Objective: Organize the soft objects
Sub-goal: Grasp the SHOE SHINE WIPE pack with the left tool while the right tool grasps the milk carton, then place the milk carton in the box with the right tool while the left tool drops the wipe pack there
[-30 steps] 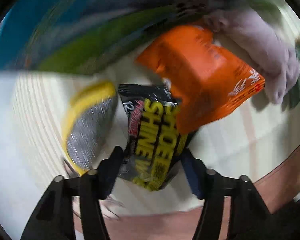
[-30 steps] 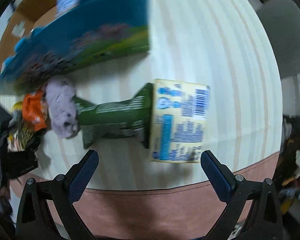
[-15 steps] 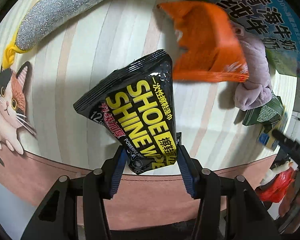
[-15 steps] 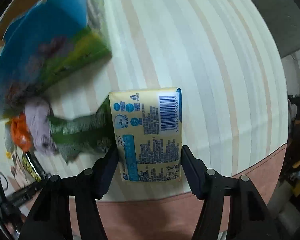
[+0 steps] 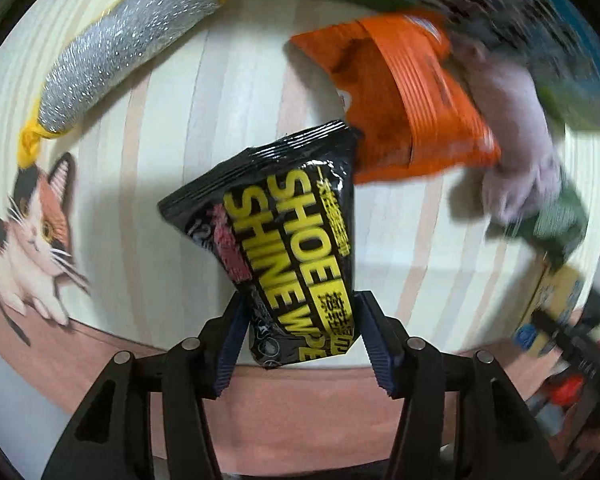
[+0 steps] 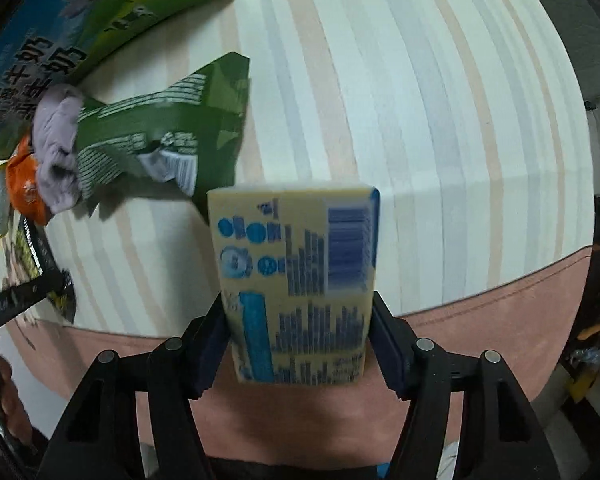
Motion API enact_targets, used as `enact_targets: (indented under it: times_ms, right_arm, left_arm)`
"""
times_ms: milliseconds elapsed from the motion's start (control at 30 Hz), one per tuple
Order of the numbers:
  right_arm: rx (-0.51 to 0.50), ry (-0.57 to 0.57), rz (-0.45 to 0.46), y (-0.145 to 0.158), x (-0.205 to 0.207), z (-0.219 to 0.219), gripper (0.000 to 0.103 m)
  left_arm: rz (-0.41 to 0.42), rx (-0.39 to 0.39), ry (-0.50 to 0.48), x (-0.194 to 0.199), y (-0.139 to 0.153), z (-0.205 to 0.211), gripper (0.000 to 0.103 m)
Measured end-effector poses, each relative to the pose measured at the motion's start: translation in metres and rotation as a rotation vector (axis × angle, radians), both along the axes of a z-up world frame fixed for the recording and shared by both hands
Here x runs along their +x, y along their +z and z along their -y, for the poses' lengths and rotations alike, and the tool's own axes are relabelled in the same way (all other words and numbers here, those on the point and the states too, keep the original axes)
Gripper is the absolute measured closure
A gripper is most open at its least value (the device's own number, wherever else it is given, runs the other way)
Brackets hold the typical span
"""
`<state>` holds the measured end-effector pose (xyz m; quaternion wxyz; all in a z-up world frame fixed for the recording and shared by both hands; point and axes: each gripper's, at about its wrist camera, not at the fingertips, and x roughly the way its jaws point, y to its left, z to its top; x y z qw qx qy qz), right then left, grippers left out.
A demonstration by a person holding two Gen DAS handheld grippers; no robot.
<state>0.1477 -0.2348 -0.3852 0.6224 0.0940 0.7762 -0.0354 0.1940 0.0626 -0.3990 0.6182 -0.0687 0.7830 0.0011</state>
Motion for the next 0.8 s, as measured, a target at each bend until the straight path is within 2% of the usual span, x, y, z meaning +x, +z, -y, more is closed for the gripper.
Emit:
enact_targets:
  times_ms: [67,133,200,233,333,433,500,533,633,667,767,800]
  right_arm:
    - [0.003,0.029,-0.004,-0.002,-0.009,0.0,0.037]
    - [0.027,0.07,-0.029,-0.002,-0.022,-0.001,0.037]
    - [0.024,0.111,-0.042,-0.004,-0.033,-0.01,0.037]
    - [0.017,0.128,-0.042,-0.004,-0.038,-0.012,0.037]
    - [0.026,0.093,-0.033,-0.007,-0.047,-0.012,0.035]
    - [0.018,0.048,-0.015,-0.01,-0.043,0.0,0.035]
    - [0.003,0.038,0.006,-0.011,-0.036,0.001,0.035]
    - [-0.006,0.036,0.008,-0.013,-0.035,0.0,0.035]
    - [-0.053,0.077,0.024,-0.012,-0.036,-0.011,0.037]
    - [-0.061,0.091,0.027,-0.015,-0.038,-0.034,0.037]
    - [-0.018,0.107,0.036,0.0,-0.046,-0.045,0.038]
    - [0.002,0.109,0.045,0.007,-0.046,-0.05,0.038]
  left_arm:
    - [-0.004,0.014,-0.055,-0.01,0.003,0.004,0.051]
    - [-0.033,0.003,-0.063,-0.02,0.001,0.002,0.051]
    - [-0.056,-0.042,-0.011,-0.026,-0.004,-0.006,0.049]
    - [-0.075,-0.075,0.046,-0.028,-0.009,-0.013,0.049]
    - [-0.077,-0.131,0.166,-0.028,-0.015,-0.026,0.044]
    - [-0.058,-0.117,0.236,-0.026,-0.016,-0.031,0.044]
    - [-0.022,-0.073,0.212,-0.027,-0.013,-0.025,0.046]
    - [-0.004,-0.035,0.188,-0.027,-0.011,-0.022,0.056]
    - [0.046,0.041,0.104,-0.034,0.001,-0.001,0.063]
    - [0.051,0.044,0.093,-0.036,0.004,0.003,0.063]
    - [0.099,0.03,0.052,-0.043,0.03,0.015,0.063]
    - [0.13,0.016,0.028,-0.046,0.047,0.024,0.063]
